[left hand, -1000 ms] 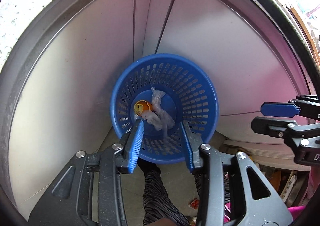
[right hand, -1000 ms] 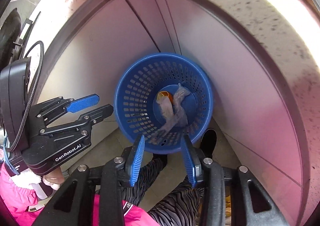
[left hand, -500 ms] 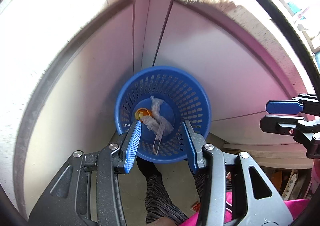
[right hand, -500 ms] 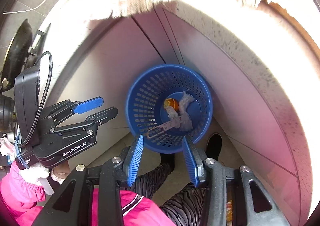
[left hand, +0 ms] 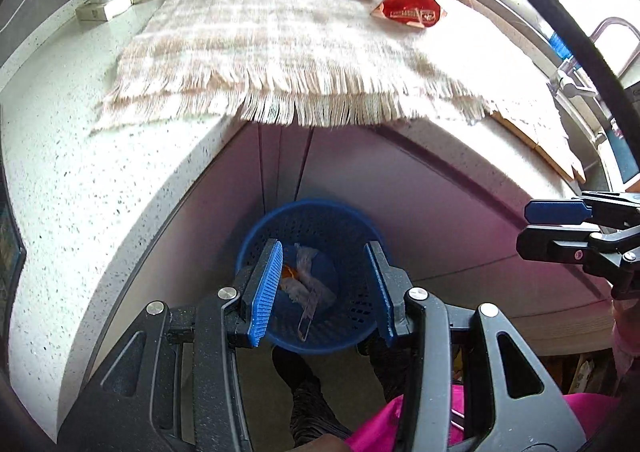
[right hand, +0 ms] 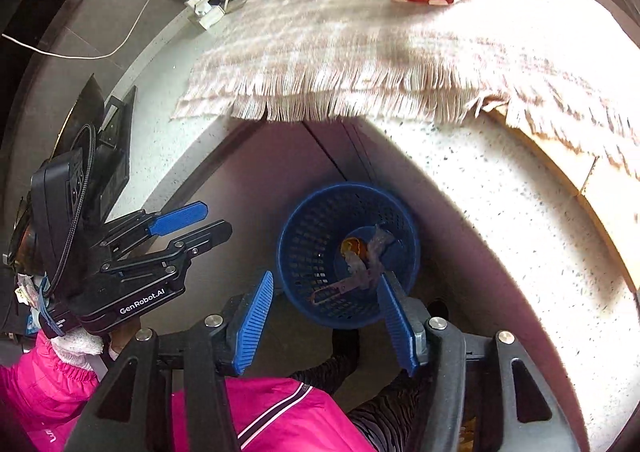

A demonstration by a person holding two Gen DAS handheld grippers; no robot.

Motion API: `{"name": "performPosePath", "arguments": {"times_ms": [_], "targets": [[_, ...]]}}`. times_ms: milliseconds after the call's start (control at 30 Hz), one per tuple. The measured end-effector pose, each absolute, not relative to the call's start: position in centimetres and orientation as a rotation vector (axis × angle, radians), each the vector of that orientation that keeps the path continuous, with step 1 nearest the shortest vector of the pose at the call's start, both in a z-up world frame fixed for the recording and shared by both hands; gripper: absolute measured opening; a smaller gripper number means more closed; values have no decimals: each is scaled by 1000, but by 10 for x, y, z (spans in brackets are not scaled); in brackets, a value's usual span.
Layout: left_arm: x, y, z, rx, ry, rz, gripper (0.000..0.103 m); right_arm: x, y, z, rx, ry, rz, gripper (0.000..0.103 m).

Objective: Collect trash
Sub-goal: 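Raise both tools back over the cloth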

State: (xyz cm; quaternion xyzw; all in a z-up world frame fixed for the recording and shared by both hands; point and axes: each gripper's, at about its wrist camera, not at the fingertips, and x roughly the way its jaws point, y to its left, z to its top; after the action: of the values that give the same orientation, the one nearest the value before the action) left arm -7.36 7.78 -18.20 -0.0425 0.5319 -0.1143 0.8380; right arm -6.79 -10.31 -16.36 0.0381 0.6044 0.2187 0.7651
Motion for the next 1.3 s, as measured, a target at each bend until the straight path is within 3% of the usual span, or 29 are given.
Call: {"name": "performPosePath", "arguments": {"times_ms": [167, 300, 500, 967, 1300], "targets": [[-60, 72, -159, -96, 1080, -247, 43, -58, -115, -143, 93, 1262, 475, 65], [-49, 63, -142, -88, 1034, -242, 60, -48, -126, -127, 99, 1218, 463, 73], [-27, 56, -129, -100, 998, -231, 61, -24, -151, -108, 124, 1161, 422, 85], [51, 52, -115, -146, 944, -135, 61, 68, -215, -93, 269, 1114, 368, 88], [108, 56, -121, -187, 942, -77, 61, 140, -228, -111, 387, 1152, 384, 88]]}}
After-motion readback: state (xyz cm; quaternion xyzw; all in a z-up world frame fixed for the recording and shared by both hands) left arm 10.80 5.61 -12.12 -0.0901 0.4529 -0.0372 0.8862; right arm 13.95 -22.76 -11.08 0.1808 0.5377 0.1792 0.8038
